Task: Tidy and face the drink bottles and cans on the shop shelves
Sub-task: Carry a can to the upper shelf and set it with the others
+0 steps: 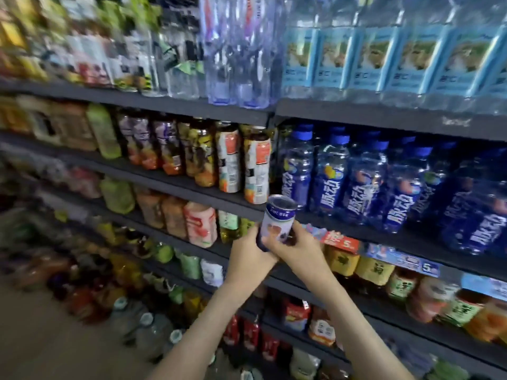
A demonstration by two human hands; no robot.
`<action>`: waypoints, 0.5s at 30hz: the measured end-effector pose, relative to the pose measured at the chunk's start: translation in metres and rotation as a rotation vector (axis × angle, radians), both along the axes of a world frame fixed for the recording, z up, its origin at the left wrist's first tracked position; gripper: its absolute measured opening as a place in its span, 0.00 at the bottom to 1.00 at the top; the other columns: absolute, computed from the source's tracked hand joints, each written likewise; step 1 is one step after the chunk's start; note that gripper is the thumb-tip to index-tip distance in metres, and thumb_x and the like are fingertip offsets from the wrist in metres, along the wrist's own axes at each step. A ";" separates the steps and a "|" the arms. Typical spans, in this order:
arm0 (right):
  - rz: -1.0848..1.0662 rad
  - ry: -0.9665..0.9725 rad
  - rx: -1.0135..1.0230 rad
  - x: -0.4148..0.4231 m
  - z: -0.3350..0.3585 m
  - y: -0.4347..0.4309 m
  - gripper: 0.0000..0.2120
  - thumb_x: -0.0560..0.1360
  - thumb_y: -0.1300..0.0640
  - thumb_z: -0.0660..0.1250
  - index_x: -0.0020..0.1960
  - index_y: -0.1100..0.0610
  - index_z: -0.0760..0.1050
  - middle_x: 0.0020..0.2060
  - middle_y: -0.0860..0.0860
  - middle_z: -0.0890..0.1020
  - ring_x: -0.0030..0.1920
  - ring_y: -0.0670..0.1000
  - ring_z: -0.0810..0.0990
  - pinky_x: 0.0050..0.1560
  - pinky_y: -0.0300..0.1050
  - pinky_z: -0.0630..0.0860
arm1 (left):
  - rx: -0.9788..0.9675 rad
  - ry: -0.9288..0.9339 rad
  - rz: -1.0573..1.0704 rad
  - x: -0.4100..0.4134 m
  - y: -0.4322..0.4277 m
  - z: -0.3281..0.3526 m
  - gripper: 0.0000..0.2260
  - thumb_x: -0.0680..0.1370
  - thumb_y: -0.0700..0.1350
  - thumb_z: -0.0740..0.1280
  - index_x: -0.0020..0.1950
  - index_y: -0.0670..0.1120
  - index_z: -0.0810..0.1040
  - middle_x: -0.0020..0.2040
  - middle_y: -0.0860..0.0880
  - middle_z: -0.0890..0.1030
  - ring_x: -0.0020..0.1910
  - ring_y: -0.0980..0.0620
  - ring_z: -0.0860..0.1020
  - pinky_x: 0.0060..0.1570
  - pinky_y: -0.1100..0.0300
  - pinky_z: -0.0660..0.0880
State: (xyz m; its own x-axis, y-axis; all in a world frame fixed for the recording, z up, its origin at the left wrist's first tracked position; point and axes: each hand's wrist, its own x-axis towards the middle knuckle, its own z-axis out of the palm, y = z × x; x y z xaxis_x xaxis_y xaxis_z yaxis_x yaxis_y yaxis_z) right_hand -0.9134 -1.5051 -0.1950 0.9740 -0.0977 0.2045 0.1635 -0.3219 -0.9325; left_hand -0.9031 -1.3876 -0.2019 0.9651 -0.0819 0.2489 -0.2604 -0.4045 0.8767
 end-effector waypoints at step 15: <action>0.341 0.041 0.058 0.131 -0.010 0.377 0.08 0.68 0.52 0.75 0.46 0.51 0.80 0.38 0.43 0.84 0.39 0.36 0.80 0.38 0.31 0.74 | -0.066 0.118 0.136 0.080 0.395 -0.005 0.16 0.73 0.42 0.71 0.55 0.60 0.74 0.50 0.62 0.80 0.50 0.66 0.78 0.47 0.69 0.75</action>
State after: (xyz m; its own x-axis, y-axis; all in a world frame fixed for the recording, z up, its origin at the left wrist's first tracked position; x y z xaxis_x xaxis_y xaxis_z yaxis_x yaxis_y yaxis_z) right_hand -0.7819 -1.1277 -0.2054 0.9597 0.2249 0.1683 0.2147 -0.2013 -0.9557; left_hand -0.8227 -0.9925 -0.2067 0.9889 0.0645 0.1342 -0.1013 -0.3693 0.9238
